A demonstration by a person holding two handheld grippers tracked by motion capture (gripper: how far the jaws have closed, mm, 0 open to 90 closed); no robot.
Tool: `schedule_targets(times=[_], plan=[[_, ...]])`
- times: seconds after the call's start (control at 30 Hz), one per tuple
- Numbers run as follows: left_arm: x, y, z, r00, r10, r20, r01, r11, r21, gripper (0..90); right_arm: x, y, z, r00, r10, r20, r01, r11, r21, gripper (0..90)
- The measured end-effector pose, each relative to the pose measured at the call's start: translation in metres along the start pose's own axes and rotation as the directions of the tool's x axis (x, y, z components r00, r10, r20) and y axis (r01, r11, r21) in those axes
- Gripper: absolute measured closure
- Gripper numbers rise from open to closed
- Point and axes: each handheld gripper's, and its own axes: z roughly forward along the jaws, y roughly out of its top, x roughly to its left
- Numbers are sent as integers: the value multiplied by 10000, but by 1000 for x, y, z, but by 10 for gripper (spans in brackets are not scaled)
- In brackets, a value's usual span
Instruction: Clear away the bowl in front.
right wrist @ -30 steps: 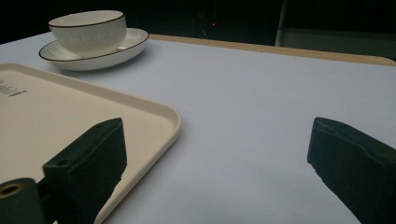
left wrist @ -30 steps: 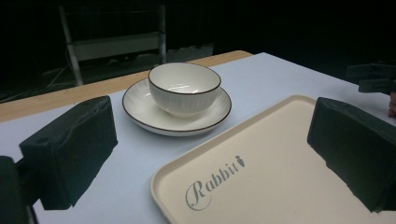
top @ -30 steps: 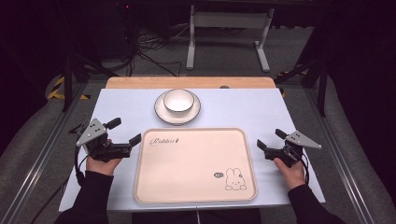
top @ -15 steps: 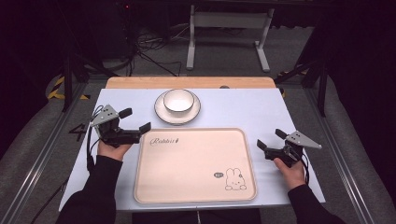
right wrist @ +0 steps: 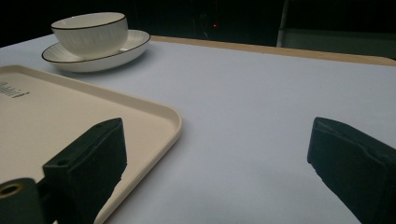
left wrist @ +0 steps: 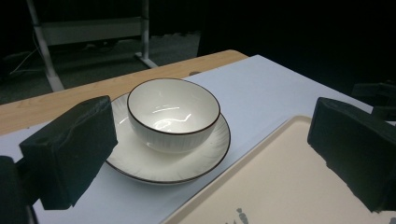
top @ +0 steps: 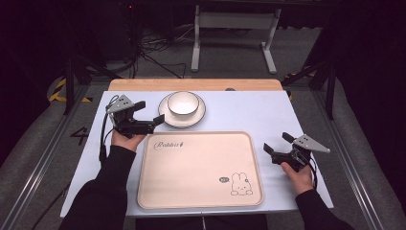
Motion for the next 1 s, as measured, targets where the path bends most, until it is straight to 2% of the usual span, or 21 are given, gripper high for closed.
schedule_targets(times=[0.07, 0.17, 0.4, 0.7, 0.83, 1.0], plan=[[0, 2, 3, 10000, 89, -21, -89, 10000, 37, 21, 0, 0, 0, 10000, -5, 0, 5, 10000, 5, 52], [1, 7, 11, 10000, 32, 71, -34, 9997, 254, 21, 0, 0, 0, 10000, 1, 1, -1, 10000, 7, 52], [4, 13, 25, 10000, 0, 96, -3, 9993, 361, 22, 0, 0, 0, 10000, 7, -16, -7, 10000, 2, 52], [6, 17, 37, 9998, -191, -16, 191, 9995, 238, 19, 0, 0, 0, 10000, 25, -47, -26, 10000, -31, 52], [8, 20, 45, 9997, -232, -108, 238, 9984, 518, 19, 0, 0, 0, 10000, 14, -53, -14, 10000, -11, 52], [9, 26, 55, 9995, -164, -267, 181, 9978, 637, 18, 0, 0, 0, 10000, 36, -67, -37, 10000, -33, 52]])
